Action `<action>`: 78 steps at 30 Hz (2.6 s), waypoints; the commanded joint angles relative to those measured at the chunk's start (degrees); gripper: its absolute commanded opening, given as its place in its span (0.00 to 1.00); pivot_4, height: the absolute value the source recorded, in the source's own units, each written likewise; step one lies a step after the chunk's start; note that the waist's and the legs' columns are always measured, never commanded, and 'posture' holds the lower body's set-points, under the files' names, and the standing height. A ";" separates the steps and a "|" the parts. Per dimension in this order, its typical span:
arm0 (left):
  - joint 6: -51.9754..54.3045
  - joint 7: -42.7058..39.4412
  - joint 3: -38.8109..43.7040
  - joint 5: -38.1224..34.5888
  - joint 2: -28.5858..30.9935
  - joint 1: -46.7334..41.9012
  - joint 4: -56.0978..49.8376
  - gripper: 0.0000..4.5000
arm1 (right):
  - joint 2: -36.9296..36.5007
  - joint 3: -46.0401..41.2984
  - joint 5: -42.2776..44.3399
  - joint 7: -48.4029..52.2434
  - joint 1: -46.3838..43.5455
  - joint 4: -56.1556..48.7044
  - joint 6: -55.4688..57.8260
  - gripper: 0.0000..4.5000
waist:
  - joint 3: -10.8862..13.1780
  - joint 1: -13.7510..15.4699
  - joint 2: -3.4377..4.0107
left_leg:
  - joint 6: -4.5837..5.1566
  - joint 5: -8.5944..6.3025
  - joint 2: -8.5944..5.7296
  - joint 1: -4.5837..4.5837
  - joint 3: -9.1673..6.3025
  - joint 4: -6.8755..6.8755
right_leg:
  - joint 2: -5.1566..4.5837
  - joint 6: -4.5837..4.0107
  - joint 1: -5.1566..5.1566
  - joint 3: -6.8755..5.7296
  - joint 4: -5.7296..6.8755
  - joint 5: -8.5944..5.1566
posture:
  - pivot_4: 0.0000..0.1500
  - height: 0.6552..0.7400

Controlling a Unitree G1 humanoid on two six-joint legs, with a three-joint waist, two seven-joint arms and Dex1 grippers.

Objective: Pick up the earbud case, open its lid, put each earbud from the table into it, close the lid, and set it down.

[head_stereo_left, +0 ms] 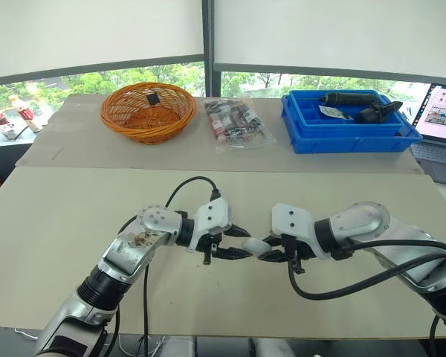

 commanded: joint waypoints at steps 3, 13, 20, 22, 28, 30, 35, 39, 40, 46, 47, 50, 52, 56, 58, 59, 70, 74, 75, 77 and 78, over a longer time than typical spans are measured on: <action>-0.16 1.12 -0.28 -0.04 -1.28 0.43 -0.83 0.11 | 1.44 -2.80 0.60 0.56 -0.94 -2.68 1.90 0.16 | 0.00 -0.06 0.00 | 0.00 0.00 0.00 0.00 -0.01 0.00 | 0.00 0.00 0.00 -0.01 0.01 0.00 | 1.00 0.69; -3.02 0.94 1.87 0.22 -0.51 3.07 1.99 0.11 | -0.24 -5.94 -0.84 1.12 0.40 -2.74 1.85 0.77 | 0.00 -0.02 0.00 | 0.00 0.00 0.00 0.00 -0.04 0.01 | 0.00 0.00 0.00 -0.03 0.02 0.00 | 1.00 0.69; -3.53 -2.28 8.88 -8.45 -2.75 7.82 7.13 0.11 | -2.22 -11.75 -0.12 2.10 4.55 -5.95 -2.01 0.93 | 0.00 -0.03 0.00 | 0.00 0.00 0.01 0.00 -0.04 0.01 | -0.01 -0.01 0.00 -0.04 0.04 0.00 | 1.00 0.69; -5.46 -3.74 9.23 -8.42 -2.66 8.71 8.40 0.11 | -1.40 -13.03 0.77 1.88 6.26 -7.62 -2.57 0.93 | 0.00 0.00 0.00 | 0.00 0.00 0.00 0.01 -0.05 0.02 | 0.00 -0.01 0.01 -0.05 0.07 0.00 | 1.00 0.69; -7.48 -5.36 8.59 -8.62 -3.37 8.88 7.08 0.11 | 3.40 -11.63 -0.80 -2.07 7.67 -7.85 -2.47 0.93 | 0.00 -0.03 0.01 | 0.00 0.00 -0.01 0.02 -0.07 0.05 | -0.01 -0.01 0.03 -0.05 0.10 0.01 | 1.00 0.69; -7.93 -5.67 8.47 -8.40 -3.53 8.72 6.78 0.11 | 5.13 -10.56 -2.00 -3.46 7.40 -6.82 -2.67 0.93 | 0.00 -0.04 0.01 | 0.00 0.00 0.00 0.02 -0.07 0.05 | -0.01 -0.02 0.03 -0.07 0.10 0.01 | 1.00 0.69; -8.53 -6.20 7.87 -7.72 -2.92 9.02 5.66 0.11 | 7.30 -9.52 -4.26 -4.60 6.40 -4.12 -3.57 0.93 | -0.01 -0.06 0.01 | 0.00 0.00 -0.01 0.02 -0.08 0.04 | -0.01 -0.02 0.02 -0.06 0.10 0.01 | 1.00 0.69; -9.19 -6.34 7.54 -7.31 -2.51 9.35 5.35 0.11 | 8.45 -9.99 -4.59 -4.88 5.22 -2.63 -3.24 0.93 | -0.01 -0.06 0.01 | 0.00 0.00 0.00 0.03 -0.08 0.04 | 0.00 -0.02 0.03 -0.07 0.11 0.01 | 1.00 0.69; -9.45 -6.50 7.31 -7.06 -2.33 9.32 5.41 0.11 | 8.63 -10.11 -4.66 -4.85 5.00 -2.42 -3.26 0.93 | -0.01 -0.07 0.01 | 0.00 0.00 0.00 0.03 -0.09 0.04 | 0.00 -0.02 0.02 -0.07 0.11 0.01 | 1.00 0.69; -11.73 -6.27 6.64 -4.84 -2.05 9.39 6.75 0.11 | 9.78 -13.18 -1.28 -4.86 2.93 -2.08 0.39 0.93 | -0.01 -0.13 0.01 | 0.00 0.00 0.00 0.03 -0.09 0.04 | 0.00 -0.02 0.03 -0.08 0.13 0.01 | 1.00 0.69; -11.84 -6.24 6.62 -4.74 -2.06 9.35 6.88 0.11 | 9.98 -13.72 -0.56 -5.01 2.73 -2.16 1.09 0.93 | -0.01 -0.09 0.01 | 0.00 0.00 0.00 0.03 -0.10 0.04 | 0.00 -0.03 0.03 -0.08 0.13 0.01 | 1.00 0.69; -12.09 -5.78 6.79 -4.70 -2.30 9.20 7.22 0.11 | 9.93 -14.93 1.10 -5.01 2.97 -2.70 2.74 0.93 | -0.01 0.00 0.01 | 0.00 0.00 -0.01 0.02 -0.10 0.05 | -0.01 -0.02 0.03 -0.08 0.12 0.01 | 1.00 0.69; -12.42 -5.35 7.04 -4.47 -2.47 9.09 7.55 0.11 | 9.34 -16.07 2.57 -4.61 3.75 -3.58 3.71 0.93 | -0.01 -0.04 0.02 | 0.00 0.00 -0.01 0.02 -0.10 0.05 | -0.01 -0.02 0.03 -0.09 0.13 0.01 | 1.00 0.69; -13.41 -2.89 8.81 -4.46 -3.11 9.66 8.40 0.11 | 7.97 -20.28 6.63 -3.30 7.04 -6.58 4.35 0.93 | -0.01 0.00 0.01 | 0.00 0.00 -0.01 0.01 -0.11 0.05 | -0.01 -0.02 0.03 -0.09 0.13 0.01 | 1.00 0.69; -14.61 -0.93 11.04 -5.15 -3.70 10.43 8.93 0.11 | 7.66 -22.97 6.62 -3.77 9.96 -7.68 1.62 0.93 | -0.01 0.03 0.01 | 0.00 0.00 -0.01 0.01 -0.11 0.05 | -0.01 -0.02 0.04 -0.09 0.13 0.01 | 1.00 0.69; -14.97 -0.17 12.08 -5.47 -3.82 10.87 9.16 0.11 | 7.89 -24.23 6.03 -4.43 11.45 -8.08 -0.15 0.93 | -0.01 0.06 0.01 | 0.00 0.00 -0.01 0.02 -0.11 0.05 | -0.01 -0.02 0.04 -0.09 0.13 0.01 | 1.00 0.69; -23.22 13.85 25.19 -3.29 -4.08 18.19 11.74 0.11 | 21.64 -36.56 0.63 -16.78 35.42 -12.34 -17.74 0.93 | -0.04 0.05 0.01 | -0.01 0.01 0.00 0.10 -0.17 0.07 | 0.00 -0.02 0.06 -0.12 0.33 0.01 | 1.00 0.69; -25.93 16.83 27.41 -2.51 -4.21 22.27 9.86 0.11 | 27.31 -45.38 -3.65 -16.05 51.40 -7.27 -30.62 0.93 | -0.05 1.01 0.02 | -0.01 0.01 -0.03 0.10 -0.18 0.05 | -0.05 -0.02 0.07 -0.15 0.31 0.01 | 1.00 0.69; -26.40 17.40 27.62 -2.45 -4.27 23.00 9.39 0.11 | 28.23 -47.45 -3.64 -15.23 54.69 -5.48 -33.08 0.93 | -0.05 1.28 0.02 | -0.01 0.01 -0.04 0.11 -0.18 0.04 | -0.07 -0.02 0.09 -0.15 0.31 0.00 | 1.00 0.69; -27.02 18.36 27.70 -2.30 -4.56 23.73 8.85 0.11 | 29.01 -50.29 -4.12 -13.50 59.09 -1.09 -38.23 0.93 | -0.05 1.41 0.02 | -0.02 0.01 -0.07 0.10 -0.14 0.06 | -0.12 -0.02 0.13 -0.14 0.24 0.01 | 1.00 0.69; -26.96 18.90 27.80 -2.48 -4.77 23.93 8.55 0.11 | 28.96 -51.57 -4.99 -12.38 61.15 1.60 -41.47 0.93 | -0.04 1.31 0.02 | -0.03 0.01 -0.08 0.18 -0.12 0.08 | -0.13 -0.01 0.18 -0.13 0.25 0.02 | 1.00 0.69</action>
